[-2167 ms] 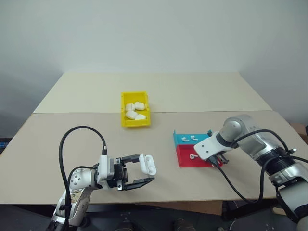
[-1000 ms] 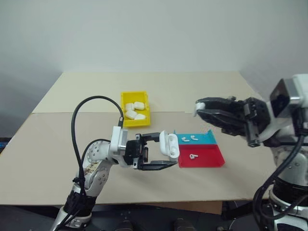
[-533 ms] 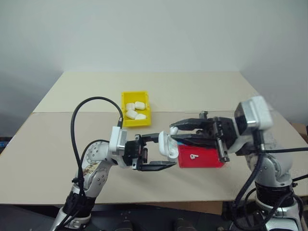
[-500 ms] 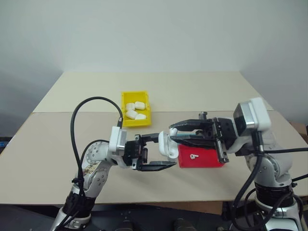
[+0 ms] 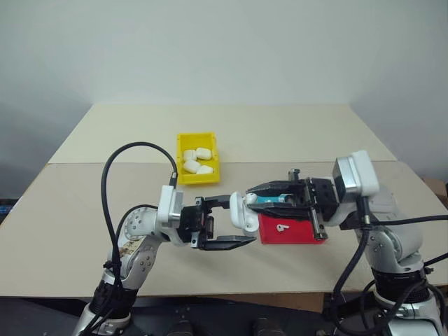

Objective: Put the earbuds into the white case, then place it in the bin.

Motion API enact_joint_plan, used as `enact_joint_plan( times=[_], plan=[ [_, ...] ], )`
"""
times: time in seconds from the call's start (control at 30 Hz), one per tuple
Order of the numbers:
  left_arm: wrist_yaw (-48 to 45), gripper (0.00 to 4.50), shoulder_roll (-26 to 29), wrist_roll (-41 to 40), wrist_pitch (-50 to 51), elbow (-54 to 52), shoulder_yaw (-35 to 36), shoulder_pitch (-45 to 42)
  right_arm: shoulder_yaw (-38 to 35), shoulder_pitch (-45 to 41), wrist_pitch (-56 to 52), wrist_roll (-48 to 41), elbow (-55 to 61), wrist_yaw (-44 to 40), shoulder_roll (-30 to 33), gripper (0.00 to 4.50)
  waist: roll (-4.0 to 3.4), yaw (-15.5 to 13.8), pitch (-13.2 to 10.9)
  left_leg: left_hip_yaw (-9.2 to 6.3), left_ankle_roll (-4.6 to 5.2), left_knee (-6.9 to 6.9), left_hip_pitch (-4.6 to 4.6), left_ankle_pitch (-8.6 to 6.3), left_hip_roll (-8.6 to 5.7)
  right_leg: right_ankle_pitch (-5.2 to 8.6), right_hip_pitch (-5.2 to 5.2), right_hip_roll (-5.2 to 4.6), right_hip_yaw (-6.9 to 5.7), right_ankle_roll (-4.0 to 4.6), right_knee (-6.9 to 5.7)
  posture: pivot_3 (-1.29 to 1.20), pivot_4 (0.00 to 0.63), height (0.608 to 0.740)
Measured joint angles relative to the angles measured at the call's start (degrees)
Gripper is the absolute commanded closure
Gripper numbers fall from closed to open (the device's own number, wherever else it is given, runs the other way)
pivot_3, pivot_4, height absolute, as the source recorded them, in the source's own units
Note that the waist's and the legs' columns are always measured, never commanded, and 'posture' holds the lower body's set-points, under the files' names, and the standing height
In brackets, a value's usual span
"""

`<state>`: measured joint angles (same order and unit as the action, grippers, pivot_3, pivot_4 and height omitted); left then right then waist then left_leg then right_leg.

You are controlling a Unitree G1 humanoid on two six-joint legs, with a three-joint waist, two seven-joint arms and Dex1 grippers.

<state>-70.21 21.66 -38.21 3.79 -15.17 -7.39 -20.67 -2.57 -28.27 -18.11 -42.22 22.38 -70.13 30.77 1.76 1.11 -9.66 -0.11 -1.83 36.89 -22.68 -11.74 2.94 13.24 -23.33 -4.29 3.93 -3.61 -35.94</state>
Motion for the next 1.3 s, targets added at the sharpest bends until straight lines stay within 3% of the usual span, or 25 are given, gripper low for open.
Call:
enact_joint_plan(
  times=[0.2,0.37,0.7,0.77,0.9,1.0,1.13,1.3],
  plan=[
    [0.02,1.72,-0.24,0.13,0.0,0.0,0.0,0.0,0.06,0.0,1.23,0.51,-0.05,0.06,0.0,3.3,0.0,-0.02,0.0,0.0,0.0,0.0,-0.02,0.0,0.0,0.0,0.0,0.0,0.0,0.0,0.02,0.0,0.15,0.74],
    [0.02,1.72,-0.6,0.4,0.0,0.01,-0.16,0.01,0.07,0.0,1.67,0.51,-0.43,0.09,0.0,2.04,0.0,-0.03,0.0,0.0,0.0,0.0,-0.02,0.0,0.0,0.0,0.0,0.0,0.0,0.0,0.02,0.0,0.15,0.74],
    [0.43,1.72,0.43,4.02,-1.44,0.12,-0.25,2.44,-2.13,-1.1,1.63,-1.94,-1.33,-2.96,3.67,2.04,0.0,0.07,0.0,0.01,0.0,0.0,-0.04,0.0,0.0,0.0,-0.01,-0.01,0.0,0.0,0.06,0.0,0.15,0.74],
    [-1.7,1.72,2.65,6.8,-5.04,1.21,-0.29,5.14,-2.91,-4.62,0.43,-0.97,-4.99,-2.5,8.02,2.04,-0.03,0.4,-0.02,0.06,0.0,0.0,-0.03,0.0,0.0,0.11,-0.04,-0.03,0.02,0.24,0.06,0.0,0.15,0.74],
    [-4.18,1.72,5.51,9.25,-8.94,2.99,-0.08,10.85,0.76,-14.32,-2.82,8.19,-16.02,-2.75,16.28,2.04,-0.04,0.64,-0.03,0.07,0.0,-0.02,-0.07,0.0,0.02,0.2,-0.16,-0.03,0.01,0.44,0.05,0.0,0.15,0.74],
    [-3.99,1.72,5.75,9.49,-9.73,2.46,0.06,12.66,11.26,-22.79,-0.42,19.84,-26.73,-6.62,17.25,2.04,-0.05,1.21,-0.03,0.1,0.0,-0.03,-0.21,0.0,0.02,0.19,-0.33,-0.03,0.04,0.42,0.04,0.0,0.15,0.74],
    [-2.36,1.72,5.64,10.77,-10.7,1.9,-0.14,13.71,23.54,-31.55,5.39,34.5,-42.57,-11.13,14.67,2.04,-0.06,1.32,-0.03,0.1,0.01,-0.05,-0.67,0.01,0.01,-0.25,-0.87,-0.02,0.06,0.44,-0.09,0.0,0.15,0.74],
    [0.8,1.72,4.28,11.29,-11.12,0.5,-0.57,14.83,33.5,-40.43,11.94,48.48,-61.76,-11.45,6.45,2.04,-0.11,1.46,-0.06,0.11,0.02,-0.16,-0.71,0.0,0.01,-0.28,-0.94,-0.02,0.05,0.49,-0.08,0.0,0.15,0.74]
  ],
)
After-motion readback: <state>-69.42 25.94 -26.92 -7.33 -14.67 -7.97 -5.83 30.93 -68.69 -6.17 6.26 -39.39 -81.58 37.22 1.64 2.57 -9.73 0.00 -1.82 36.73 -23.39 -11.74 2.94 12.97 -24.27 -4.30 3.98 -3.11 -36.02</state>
